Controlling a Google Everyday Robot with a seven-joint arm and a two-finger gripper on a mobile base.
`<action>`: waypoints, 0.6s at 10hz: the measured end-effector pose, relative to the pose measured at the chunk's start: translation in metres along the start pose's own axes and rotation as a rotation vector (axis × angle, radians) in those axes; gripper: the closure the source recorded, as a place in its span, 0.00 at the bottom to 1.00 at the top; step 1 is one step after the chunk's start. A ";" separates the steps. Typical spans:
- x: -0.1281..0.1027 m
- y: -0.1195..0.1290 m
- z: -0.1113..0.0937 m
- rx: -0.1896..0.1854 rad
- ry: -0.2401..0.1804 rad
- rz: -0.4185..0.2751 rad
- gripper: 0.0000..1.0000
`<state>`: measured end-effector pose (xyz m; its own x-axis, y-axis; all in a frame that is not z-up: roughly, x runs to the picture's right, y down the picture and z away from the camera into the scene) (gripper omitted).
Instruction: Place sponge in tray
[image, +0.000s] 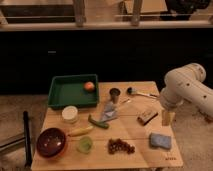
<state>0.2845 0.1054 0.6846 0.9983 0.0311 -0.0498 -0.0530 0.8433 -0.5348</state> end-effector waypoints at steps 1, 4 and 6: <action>-0.002 0.006 0.006 0.001 -0.007 -0.020 0.20; -0.004 0.016 0.023 0.005 -0.013 -0.055 0.20; -0.003 0.021 0.025 0.000 -0.018 -0.082 0.20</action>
<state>0.2809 0.1364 0.6946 0.9995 -0.0289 0.0093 0.0294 0.8435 -0.5363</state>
